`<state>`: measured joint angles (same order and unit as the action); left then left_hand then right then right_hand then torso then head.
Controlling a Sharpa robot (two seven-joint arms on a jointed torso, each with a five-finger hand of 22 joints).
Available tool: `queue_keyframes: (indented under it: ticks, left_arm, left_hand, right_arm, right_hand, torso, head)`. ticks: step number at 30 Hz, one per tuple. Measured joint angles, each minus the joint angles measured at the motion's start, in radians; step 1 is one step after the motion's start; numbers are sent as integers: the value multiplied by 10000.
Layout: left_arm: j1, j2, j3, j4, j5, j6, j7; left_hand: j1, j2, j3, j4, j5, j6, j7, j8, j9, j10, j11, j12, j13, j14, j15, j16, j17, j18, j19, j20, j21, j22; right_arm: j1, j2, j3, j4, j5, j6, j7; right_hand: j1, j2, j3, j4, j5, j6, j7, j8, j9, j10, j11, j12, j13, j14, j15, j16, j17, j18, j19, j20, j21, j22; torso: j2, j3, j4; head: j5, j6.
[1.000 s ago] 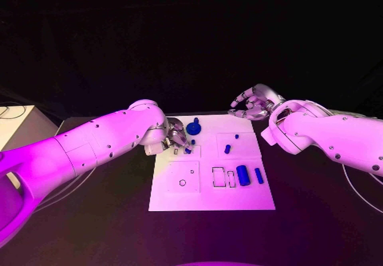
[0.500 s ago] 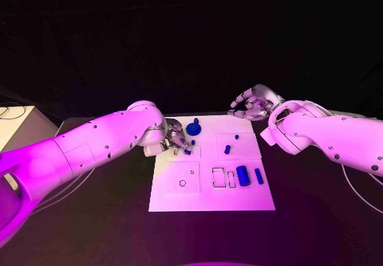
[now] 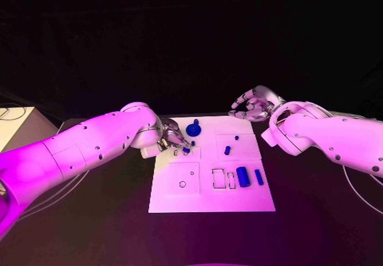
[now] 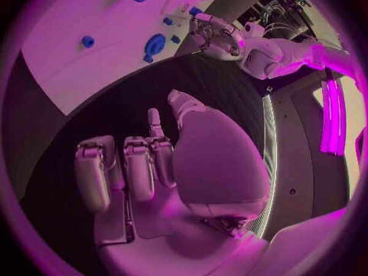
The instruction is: Assemble the parts on the task board
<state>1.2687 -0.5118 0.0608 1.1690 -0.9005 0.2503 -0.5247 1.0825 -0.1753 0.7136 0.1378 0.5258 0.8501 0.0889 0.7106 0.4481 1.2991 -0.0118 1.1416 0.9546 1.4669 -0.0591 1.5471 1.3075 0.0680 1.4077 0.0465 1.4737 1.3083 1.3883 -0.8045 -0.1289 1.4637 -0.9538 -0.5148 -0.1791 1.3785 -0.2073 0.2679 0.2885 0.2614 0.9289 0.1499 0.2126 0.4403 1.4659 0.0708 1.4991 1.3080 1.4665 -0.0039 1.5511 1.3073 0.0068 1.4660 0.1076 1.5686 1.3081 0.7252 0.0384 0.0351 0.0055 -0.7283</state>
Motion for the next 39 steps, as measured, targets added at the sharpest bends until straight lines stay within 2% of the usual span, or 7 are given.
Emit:
queue_keyframes:
  ticks: [5,9,11,22,31,39]
  left_arm:
    - [0,-161,1,211,-10,-238,9]
    - [0,-183,-9,260,-106,-346,9]
    - [0,-179,-13,268,-175,-372,8]
    - [-11,60,-45,86,-833,-365,-23]
    - [-25,204,-58,-12,-1162,-340,-33]
    - [-28,196,-62,21,-1493,-192,-40]
  left_hand:
    - [-16,-15,-30,-30,125,31,-29,40,0,130,-22,58,143,-35,-34,0,0,0,46,-46,7,0]
    - [-41,-41,-30,-30,173,68,-2,67,0,133,-24,114,152,-1,-68,0,0,0,56,-55,43,-1]
    - [-41,-41,-30,-30,174,69,-3,68,0,133,-24,114,152,-1,-68,0,0,0,56,-55,43,-1]
    - [-111,-111,-30,-30,177,85,-18,70,2,133,-23,114,135,-1,-67,0,0,1,56,-55,43,-2]
    - [-203,-18,-57,-57,239,94,-27,69,4,187,-76,114,108,-1,-67,0,0,1,56,-54,43,-3]
    - [-204,-19,-58,-58,239,120,-52,68,5,188,-76,112,66,-1,-67,-1,0,1,56,-54,42,-4]
  right_arm:
    - [0,-24,0,12,0,-1,-11]
    - [-1,-31,0,14,1,-1,-24]
    - [-1,-31,0,16,1,-1,-29]
    - [-6,-18,0,11,6,2,-70]
    - [-7,-24,0,18,7,20,-119]
    - [-8,-28,0,35,27,44,-162]
  right_hand:
    - [-154,69,0,0,0,-35,35,0,36,0,0,0,-1,0,0,0,0,0,0,0,0,0]
    - [-165,57,-3,3,56,-36,35,0,46,0,0,0,-1,0,0,0,0,0,0,0,0,-1]
    - [-233,125,-31,31,56,-35,35,0,66,0,0,0,-1,0,0,0,0,0,0,0,0,-1]
    - [-297,112,-31,31,56,-35,35,0,75,0,0,0,-3,0,0,0,0,0,0,0,0,-3]
    - [-297,112,-30,30,56,-35,35,0,75,0,0,0,-4,0,0,0,2,0,0,0,0,-4]
    - [-302,118,-29,29,56,-35,35,0,76,0,0,-19,-5,0,0,0,8,0,0,0,0,-5]
  torso:
    - [1,0,-4]
    - [2,8,-6]
    - [3,8,-9]
    - [5,5,-17]
    - [16,1,-16]
    - [20,8,-26]
  head:
    - [24,3]
    - [29,-24]
    - [29,-33]
    - [81,-24]
    - [106,-22]
    - [141,-92]
